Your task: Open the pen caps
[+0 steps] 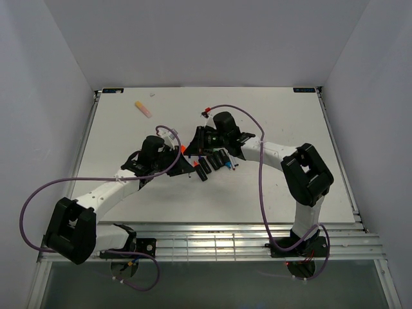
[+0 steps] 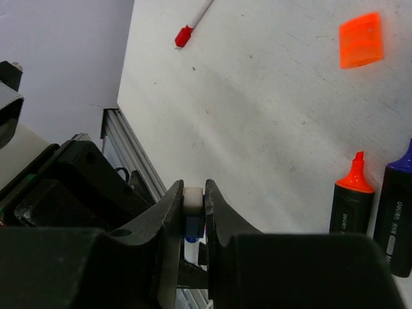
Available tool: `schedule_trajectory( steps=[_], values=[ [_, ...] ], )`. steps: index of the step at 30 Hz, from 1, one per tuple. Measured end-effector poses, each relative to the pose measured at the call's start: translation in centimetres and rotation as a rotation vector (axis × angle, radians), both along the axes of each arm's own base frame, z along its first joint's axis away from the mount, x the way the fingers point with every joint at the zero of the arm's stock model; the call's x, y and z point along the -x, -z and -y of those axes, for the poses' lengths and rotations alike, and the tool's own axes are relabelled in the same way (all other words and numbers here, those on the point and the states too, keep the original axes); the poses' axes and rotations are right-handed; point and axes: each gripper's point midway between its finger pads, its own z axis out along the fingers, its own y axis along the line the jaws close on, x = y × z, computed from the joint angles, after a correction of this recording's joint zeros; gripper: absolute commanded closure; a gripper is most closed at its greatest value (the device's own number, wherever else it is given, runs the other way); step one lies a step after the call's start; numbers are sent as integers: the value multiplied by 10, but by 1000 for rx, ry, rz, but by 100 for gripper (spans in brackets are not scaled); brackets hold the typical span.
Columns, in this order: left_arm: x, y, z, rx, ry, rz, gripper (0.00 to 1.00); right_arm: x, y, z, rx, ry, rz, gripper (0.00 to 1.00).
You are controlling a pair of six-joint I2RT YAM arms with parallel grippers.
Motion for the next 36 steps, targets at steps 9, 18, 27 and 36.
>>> schedule_trajectory(
  steps=[9, 18, 27, 36],
  values=[
    [-13, -7, -5, -94, -126, 72, 100, -15, -13, -8, 343, 115, 217, 92],
    [-14, -8, -18, -137, -247, 104, 100, -15, -13, -21, 473, 108, 283, 92],
    [1, -4, -21, -26, -254, 125, 100, 5, -9, -39, 173, -132, 122, 92],
    [46, 10, -6, 87, -113, 46, 100, -11, -43, -47, -237, -211, 17, 92]
  ],
)
